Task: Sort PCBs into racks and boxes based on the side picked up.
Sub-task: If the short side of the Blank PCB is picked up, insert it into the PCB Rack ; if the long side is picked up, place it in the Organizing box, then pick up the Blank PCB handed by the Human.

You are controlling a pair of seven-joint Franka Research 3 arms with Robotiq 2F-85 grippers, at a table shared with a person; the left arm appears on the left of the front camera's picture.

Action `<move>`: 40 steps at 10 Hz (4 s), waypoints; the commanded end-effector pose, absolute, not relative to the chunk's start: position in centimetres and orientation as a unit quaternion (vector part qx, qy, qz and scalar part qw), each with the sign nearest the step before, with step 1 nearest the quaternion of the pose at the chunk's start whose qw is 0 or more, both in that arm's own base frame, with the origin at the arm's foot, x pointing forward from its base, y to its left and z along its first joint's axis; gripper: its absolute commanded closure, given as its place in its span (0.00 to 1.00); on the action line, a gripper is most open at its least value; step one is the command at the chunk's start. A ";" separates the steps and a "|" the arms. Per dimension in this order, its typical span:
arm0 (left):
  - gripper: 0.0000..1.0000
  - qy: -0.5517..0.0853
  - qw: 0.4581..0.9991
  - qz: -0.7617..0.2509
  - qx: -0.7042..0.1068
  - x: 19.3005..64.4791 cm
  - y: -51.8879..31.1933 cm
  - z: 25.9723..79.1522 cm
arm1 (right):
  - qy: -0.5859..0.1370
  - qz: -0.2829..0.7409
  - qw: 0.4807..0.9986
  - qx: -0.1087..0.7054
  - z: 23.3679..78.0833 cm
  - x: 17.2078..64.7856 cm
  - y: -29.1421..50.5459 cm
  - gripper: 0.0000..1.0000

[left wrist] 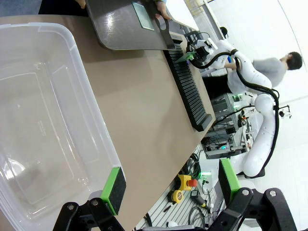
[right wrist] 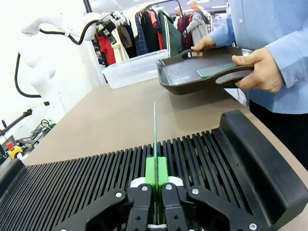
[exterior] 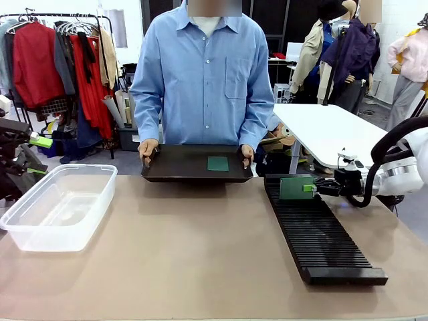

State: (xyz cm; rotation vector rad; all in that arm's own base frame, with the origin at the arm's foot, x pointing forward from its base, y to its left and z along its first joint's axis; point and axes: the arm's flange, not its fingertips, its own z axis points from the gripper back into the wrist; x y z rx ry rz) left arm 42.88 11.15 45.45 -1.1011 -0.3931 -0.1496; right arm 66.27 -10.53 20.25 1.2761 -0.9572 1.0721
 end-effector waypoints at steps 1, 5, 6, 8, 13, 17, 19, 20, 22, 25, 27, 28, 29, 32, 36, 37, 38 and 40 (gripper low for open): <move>0.00 -0.183 0.833 -0.065 -0.519 42.8 11.1 45.7 | -0.412 0.451 0.599 0.517 19.2 66.1 -10.2 1.00; 0.00 -0.183 0.833 -0.065 -0.519 42.8 11.1 45.7 | -0.430 0.458 0.595 0.500 19.2 64.4 -10.3 1.00; 0.00 -0.183 0.833 -0.065 -0.519 42.8 11.1 45.7 | -0.431 0.460 0.595 0.498 19.3 64.2 -10.4 1.00; 0.00 -0.183 0.833 -0.065 -0.519 42.8 11.1 45.7 | -0.432 0.461 0.596 0.495 19.7 63.9 -10.6 1.00; 0.00 -0.183 0.833 -0.065 -0.519 42.8 11.1 45.7 | -0.433 0.460 0.600 0.490 20.0 63.1 -10.7 0.95; 0.00 -0.183 0.833 -0.065 -0.519 42.8 11.1 45.7 | -0.432 0.459 0.604 0.488 20.2 62.9 -10.8 0.57; 0.00 -0.183 0.833 -0.065 -0.519 42.8 11.1 45.7 | -0.433 0.461 0.603 0.487 20.5 63.2 -10.7 0.49; 0.00 -0.183 0.833 -0.065 -0.519 42.8 11.1 45.7 | -0.432 0.463 0.601 0.488 20.9 63.4 -10.7 0.49; 0.00 -0.183 0.833 -0.065 -0.519 42.8 11.1 45.7 | -0.431 0.463 0.599 0.491 21.4 63.6 -10.9 0.10; 0.00 -0.183 0.833 -0.065 -0.519 42.8 11.1 45.7 | -0.406 0.447 0.620 0.500 21.7 64.1 -11.0 0.00; 0.00 -0.183 0.833 -0.065 -0.519 42.8 11.1 45.7 | -0.429 0.456 0.602 0.496 21.0 64.1 -11.2 0.00; 0.00 -0.183 0.833 -0.065 -0.519 42.8 11.1 45.7 | -0.429 0.456 0.602 0.496 21.0 64.1 -11.2 0.00; 0.00 -0.183 0.833 -0.065 -0.519 42.8 11.1 45.7 | -0.429 0.456 0.602 0.496 21.0 64.1 -11.2 0.00; 0.00 -0.183 0.833 -0.065 -0.519 42.8 11.1 45.7 | -0.429 0.456 0.602 0.496 21.0 64.1 -11.2 0.00; 0.00 -0.183 0.833 -0.065 -0.519 42.8 11.1 45.7 | -0.429 0.456 0.602 0.496 21.0 64.1 -11.2 0.00; 0.00 -0.183 0.833 -0.065 -0.519 42.8 11.1 45.7 | -0.429 0.456 0.602 0.496 21.0 64.1 -11.2 0.00; 0.00 -0.183 0.833 -0.065 -0.519 42.8 11.1 45.7 | -0.429 0.456 0.602 0.496 21.0 64.1 -11.2 0.00; 0.00 -0.183 0.833 -0.065 -0.519 42.8 11.1 45.7 | -0.425 0.452 0.605 0.499 20.7 64.1 -11.3 0.00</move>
